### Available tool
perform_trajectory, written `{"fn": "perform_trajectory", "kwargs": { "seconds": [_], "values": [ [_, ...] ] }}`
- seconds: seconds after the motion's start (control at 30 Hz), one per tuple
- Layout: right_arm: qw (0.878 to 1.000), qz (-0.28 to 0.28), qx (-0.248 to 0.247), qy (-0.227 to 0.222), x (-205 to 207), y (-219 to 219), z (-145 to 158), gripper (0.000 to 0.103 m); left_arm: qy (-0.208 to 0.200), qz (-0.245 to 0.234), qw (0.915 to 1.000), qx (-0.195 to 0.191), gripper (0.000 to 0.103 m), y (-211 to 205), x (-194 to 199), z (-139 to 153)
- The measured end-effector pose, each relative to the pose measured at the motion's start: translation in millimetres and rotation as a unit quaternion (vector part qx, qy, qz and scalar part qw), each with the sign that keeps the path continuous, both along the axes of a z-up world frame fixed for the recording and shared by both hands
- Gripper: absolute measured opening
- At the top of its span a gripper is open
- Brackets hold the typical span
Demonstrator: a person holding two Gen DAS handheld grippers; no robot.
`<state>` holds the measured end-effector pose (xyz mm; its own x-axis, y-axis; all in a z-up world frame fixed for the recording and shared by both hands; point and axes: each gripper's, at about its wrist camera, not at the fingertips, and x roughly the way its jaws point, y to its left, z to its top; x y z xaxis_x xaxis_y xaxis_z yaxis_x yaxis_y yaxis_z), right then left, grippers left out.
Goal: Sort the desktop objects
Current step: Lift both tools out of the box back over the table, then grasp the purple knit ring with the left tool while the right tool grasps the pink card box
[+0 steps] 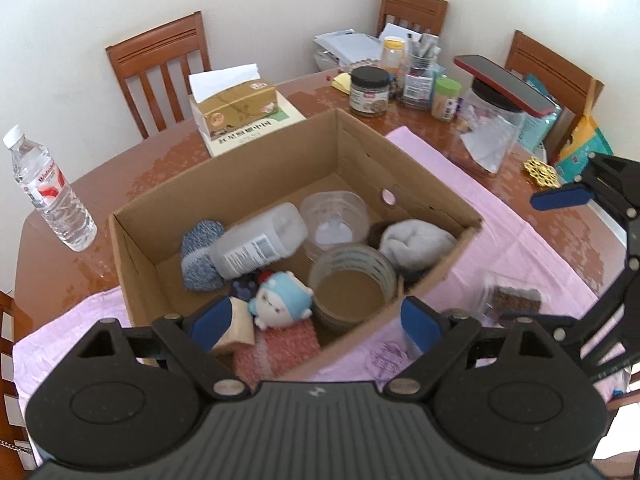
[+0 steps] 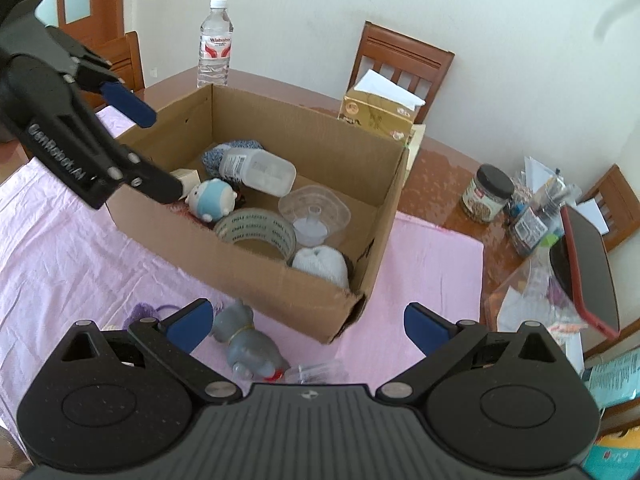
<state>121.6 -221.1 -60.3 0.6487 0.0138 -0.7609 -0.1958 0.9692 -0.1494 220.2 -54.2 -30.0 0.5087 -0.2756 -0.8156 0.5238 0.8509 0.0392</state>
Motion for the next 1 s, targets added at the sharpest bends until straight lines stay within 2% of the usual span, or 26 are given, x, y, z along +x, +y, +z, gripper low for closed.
{"fn": "perform_trajectory", "kwargs": {
  "seconds": [0.37, 0.6, 0.87, 1.0],
  "values": [
    [1.000, -0.025, 0.013, 0.004, -30, 1, -8, 0.103, -0.003, -0.057, 0.9984, -0.008, 0.091, -4, -51, -14],
    [0.999, -0.028, 0.017, 0.013, -47, 6, -19, 0.103, 0.002, -0.070, 0.9973, -0.019, 0.091, -5, -79, -34],
    [0.999, -0.048, 0.018, 0.015, -65, 6, -28, 0.103, -0.007, -0.088, 0.9961, 0.000, 0.091, -10, -97, -58],
    [0.998, -0.058, 0.011, 0.023, -74, 6, -39, 0.103, -0.002, -0.082, 0.9966, 0.008, 0.089, -11, -96, -69]
  ]
}}
